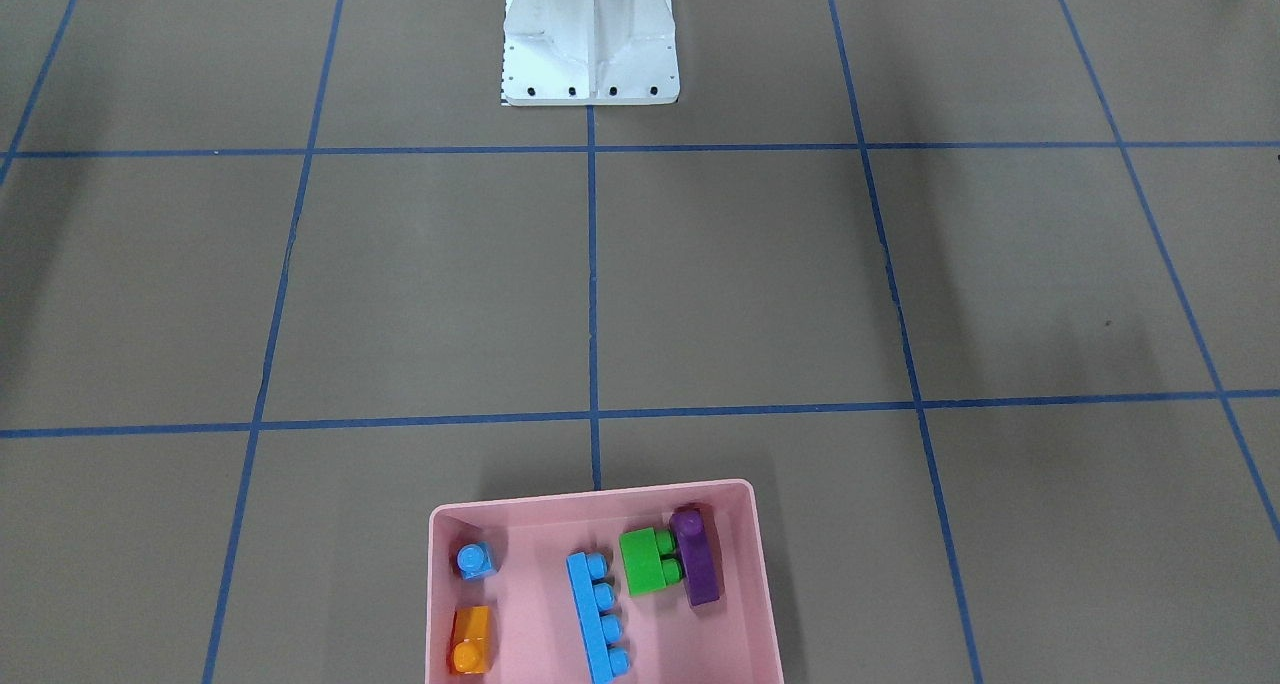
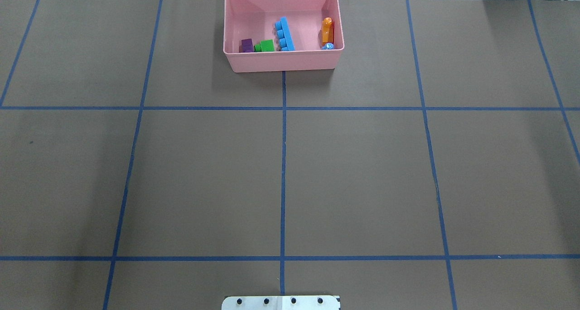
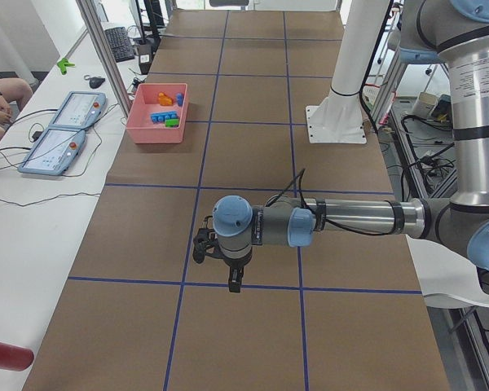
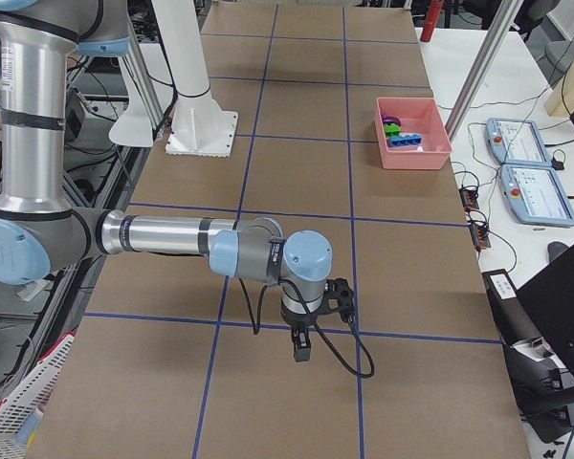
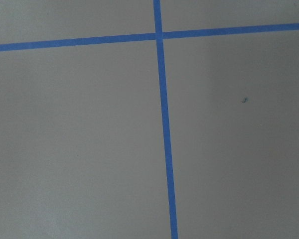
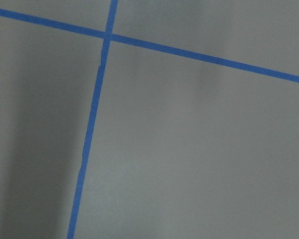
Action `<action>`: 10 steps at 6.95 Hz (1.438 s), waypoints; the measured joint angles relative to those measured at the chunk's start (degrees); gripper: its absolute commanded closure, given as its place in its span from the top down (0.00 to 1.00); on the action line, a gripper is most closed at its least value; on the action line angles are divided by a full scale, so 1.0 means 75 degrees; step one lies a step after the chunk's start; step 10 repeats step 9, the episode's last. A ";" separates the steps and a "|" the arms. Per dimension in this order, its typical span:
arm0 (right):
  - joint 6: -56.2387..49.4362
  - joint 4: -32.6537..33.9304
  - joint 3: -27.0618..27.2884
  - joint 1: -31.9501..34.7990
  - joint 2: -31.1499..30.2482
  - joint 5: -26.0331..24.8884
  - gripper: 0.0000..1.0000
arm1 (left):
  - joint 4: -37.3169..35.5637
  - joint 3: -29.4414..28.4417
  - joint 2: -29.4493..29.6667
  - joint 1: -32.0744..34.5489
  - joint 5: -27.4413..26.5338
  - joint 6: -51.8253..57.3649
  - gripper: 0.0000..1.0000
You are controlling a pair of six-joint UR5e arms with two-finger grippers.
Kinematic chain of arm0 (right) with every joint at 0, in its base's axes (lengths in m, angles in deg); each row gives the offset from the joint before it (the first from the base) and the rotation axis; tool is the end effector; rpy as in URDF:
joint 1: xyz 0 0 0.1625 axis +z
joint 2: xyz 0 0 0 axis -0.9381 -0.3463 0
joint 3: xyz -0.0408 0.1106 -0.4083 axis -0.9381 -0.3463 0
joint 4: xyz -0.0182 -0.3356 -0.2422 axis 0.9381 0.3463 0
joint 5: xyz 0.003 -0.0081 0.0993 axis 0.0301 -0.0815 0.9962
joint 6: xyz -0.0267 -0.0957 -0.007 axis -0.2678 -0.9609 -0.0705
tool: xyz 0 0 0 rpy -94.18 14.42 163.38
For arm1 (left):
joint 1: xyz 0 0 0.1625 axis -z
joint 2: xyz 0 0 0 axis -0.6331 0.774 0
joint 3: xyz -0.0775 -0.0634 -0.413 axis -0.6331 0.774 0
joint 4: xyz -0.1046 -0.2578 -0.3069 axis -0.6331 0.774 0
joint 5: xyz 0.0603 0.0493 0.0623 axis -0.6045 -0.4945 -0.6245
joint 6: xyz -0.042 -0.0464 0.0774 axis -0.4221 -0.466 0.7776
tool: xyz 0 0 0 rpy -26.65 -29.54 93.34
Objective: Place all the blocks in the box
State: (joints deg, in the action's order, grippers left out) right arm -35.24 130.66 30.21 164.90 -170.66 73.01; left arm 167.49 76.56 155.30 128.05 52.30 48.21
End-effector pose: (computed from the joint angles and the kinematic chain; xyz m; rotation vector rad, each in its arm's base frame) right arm 0.1116 -0.4245 0.6642 0.0292 -0.6582 -0.1791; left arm -0.0518 -0.4123 0.6438 0.0259 0.8191 0.0786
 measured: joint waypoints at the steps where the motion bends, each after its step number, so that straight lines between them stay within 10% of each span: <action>1: 0.0007 0.0011 0.0009 -0.0009 0.0000 0.0021 1.00 | -0.0005 -0.0006 0.0000 0.0000 0.0000 -0.0006 1.00; 10: 0.0131 -0.0006 0.0022 -0.0153 0.0001 0.0046 1.00 | 0.0077 -0.0072 0.0417 0.0013 -0.0029 0.0038 1.00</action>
